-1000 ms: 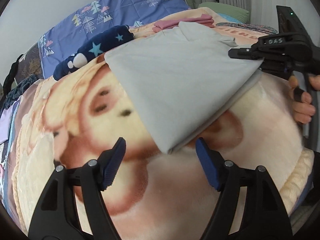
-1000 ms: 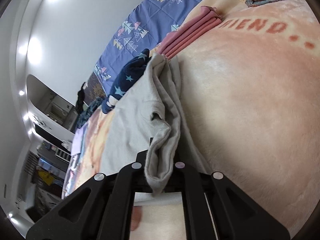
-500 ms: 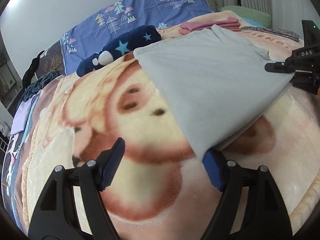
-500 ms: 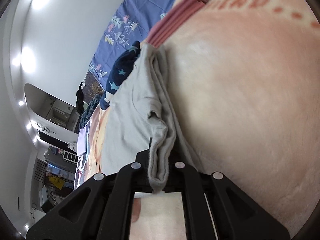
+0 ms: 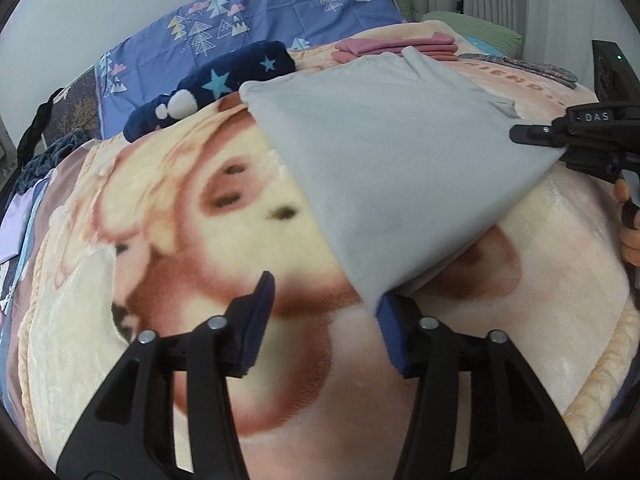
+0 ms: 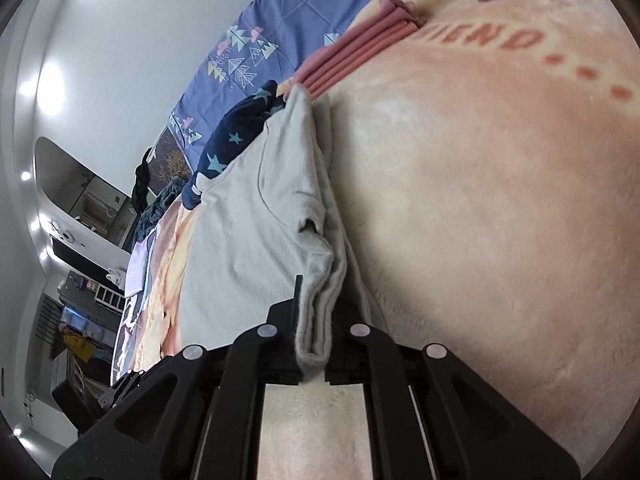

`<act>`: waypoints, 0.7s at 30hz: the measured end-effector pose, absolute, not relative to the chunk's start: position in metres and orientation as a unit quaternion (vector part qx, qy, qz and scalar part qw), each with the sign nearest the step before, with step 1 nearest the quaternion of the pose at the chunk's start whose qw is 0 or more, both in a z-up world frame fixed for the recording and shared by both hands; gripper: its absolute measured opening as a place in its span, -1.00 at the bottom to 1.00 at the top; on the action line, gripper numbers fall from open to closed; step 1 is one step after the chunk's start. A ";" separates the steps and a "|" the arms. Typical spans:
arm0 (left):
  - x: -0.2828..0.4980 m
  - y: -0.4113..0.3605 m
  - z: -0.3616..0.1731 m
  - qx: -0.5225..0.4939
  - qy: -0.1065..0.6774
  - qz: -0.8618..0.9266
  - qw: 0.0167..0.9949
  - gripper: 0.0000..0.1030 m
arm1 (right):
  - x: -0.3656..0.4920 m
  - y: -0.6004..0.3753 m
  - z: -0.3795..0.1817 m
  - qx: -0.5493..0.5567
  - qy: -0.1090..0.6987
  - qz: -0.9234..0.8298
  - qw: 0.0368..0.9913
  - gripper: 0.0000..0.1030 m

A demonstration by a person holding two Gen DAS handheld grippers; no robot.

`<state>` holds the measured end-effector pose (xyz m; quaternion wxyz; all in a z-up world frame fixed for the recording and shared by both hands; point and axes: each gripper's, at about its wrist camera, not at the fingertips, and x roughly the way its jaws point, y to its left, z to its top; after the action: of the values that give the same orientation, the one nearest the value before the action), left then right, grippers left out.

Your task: Fold small clothes

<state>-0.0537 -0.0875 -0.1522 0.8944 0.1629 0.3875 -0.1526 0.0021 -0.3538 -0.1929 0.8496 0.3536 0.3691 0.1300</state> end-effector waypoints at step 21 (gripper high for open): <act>-0.038 -0.099 -0.161 0.111 0.414 -0.203 0.880 -0.64 | -0.020 -0.314 -0.164 0.124 0.337 0.063 0.931 -0.79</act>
<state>-0.0379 -0.0994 -0.1612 0.8802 0.1109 0.4142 -0.2034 -0.0195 -0.3142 -0.1645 0.9312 0.1241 0.3371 0.0626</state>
